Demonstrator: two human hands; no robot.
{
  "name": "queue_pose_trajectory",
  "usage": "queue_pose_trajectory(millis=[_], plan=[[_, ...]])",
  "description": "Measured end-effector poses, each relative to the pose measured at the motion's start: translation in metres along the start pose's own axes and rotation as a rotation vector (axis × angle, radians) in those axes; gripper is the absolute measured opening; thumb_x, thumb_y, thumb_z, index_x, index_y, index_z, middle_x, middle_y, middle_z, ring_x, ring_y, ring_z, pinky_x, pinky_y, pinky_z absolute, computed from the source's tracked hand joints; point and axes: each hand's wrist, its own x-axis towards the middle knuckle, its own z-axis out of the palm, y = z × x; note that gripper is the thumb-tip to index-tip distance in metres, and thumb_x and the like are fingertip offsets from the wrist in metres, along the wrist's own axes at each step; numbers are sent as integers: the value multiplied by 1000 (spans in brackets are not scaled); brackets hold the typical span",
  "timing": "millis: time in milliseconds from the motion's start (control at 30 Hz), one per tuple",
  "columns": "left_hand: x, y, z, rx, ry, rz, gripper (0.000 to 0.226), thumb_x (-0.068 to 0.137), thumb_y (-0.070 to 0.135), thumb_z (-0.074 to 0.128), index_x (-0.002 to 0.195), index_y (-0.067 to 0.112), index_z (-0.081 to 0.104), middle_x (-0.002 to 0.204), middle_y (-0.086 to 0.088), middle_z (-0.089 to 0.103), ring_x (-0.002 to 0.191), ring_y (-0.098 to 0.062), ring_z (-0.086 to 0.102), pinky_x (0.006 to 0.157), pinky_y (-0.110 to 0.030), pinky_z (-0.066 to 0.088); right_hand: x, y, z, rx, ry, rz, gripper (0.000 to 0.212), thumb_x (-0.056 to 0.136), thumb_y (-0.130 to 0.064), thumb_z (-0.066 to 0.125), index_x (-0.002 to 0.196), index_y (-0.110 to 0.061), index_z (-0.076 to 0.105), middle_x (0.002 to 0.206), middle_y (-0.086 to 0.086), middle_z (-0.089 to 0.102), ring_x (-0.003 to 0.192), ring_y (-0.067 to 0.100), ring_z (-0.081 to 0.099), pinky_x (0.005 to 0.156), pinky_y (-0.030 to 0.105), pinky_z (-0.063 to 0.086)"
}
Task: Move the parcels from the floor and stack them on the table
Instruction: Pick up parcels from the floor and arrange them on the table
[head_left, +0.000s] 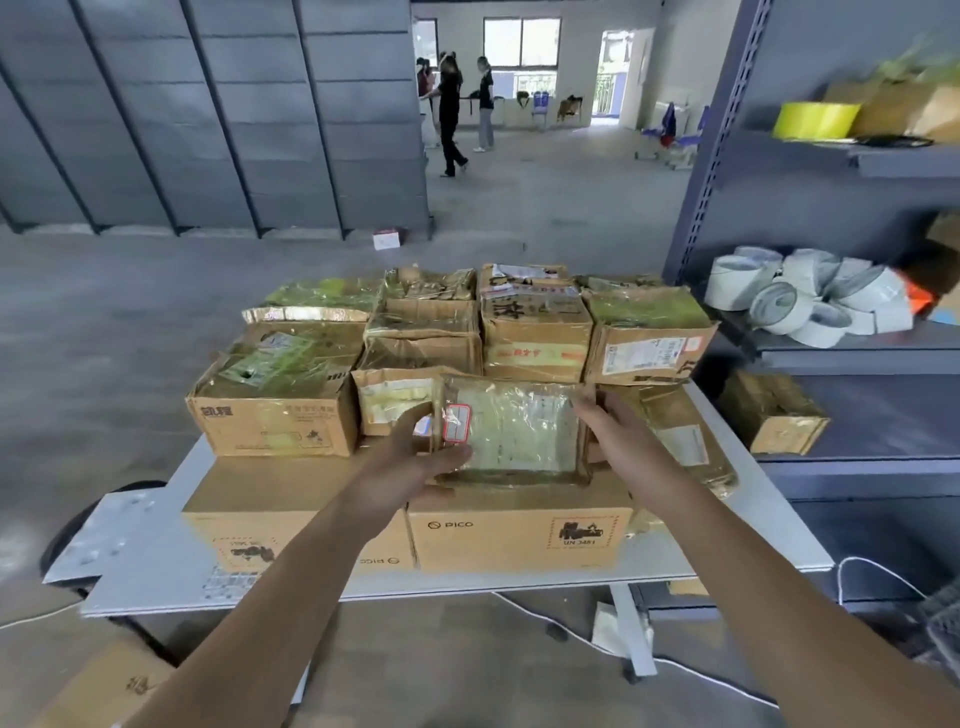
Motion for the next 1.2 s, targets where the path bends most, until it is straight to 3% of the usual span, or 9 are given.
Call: queue_pose_trajectory(millis=[100,233,300,400,500,600,700,833,1200], plan=[[27,4,9,117,24,79,65,73,19,82,125,32,45,107,6,67,97,-15,67,85,-31,55,21,2,-19,134,-23,106,61,68,-82,55,112,-41,58,133,-4,54,120,26,54,88,50,55],[64,12,27,296,3,232,53,78,17,77,117,29,44,105,17,60,96,-4,59,69,-11,48,48,-4,-41,375,18,146,26,92,-51,56,111,-34,58,120,4,63,110,26,61,75,48,59],[81,14,32,343,-30,285,56,79,19,76,122,27,42,107,20,57,98,4,56,73,-10,44,60,-7,-49,328,29,170,35,93,-45,58,122,-26,58,110,11,69,102,30,66,71,46,59],[109,15,38,363,-104,347,60,81,21,75,126,29,37,115,18,56,107,-2,55,90,-17,44,75,-18,-57,265,85,268,31,97,-44,51,111,-18,61,81,16,74,84,35,69,65,43,59],[131,19,41,540,-182,390,73,84,35,70,141,24,27,132,11,48,122,-7,47,101,-22,36,90,-22,-63,246,108,261,27,101,-39,47,110,-19,62,94,11,75,76,31,72,66,43,60],[150,23,43,1048,-79,543,87,85,56,56,150,12,18,149,-1,31,133,-22,31,111,-30,27,109,-17,-64,251,220,179,26,100,-33,50,116,-14,60,105,8,70,86,29,70,68,46,61],[161,28,40,1203,-56,537,83,86,57,53,147,11,20,143,-2,32,129,-25,28,109,-36,29,128,-12,-57,56,291,146,34,100,-39,48,124,-15,54,106,1,62,89,21,64,65,37,59],[181,32,17,1211,-76,349,61,91,27,50,144,14,26,143,-3,35,136,-24,22,110,-39,29,159,-13,-46,-288,252,114,45,99,-51,40,128,-18,49,111,2,56,93,18,57,67,33,48],[199,9,13,1471,121,351,53,92,45,48,141,26,39,135,-3,37,125,-25,36,100,-39,41,204,-7,-15,-395,103,82,44,101,-44,37,81,-10,55,67,3,51,63,21,52,56,29,39]])
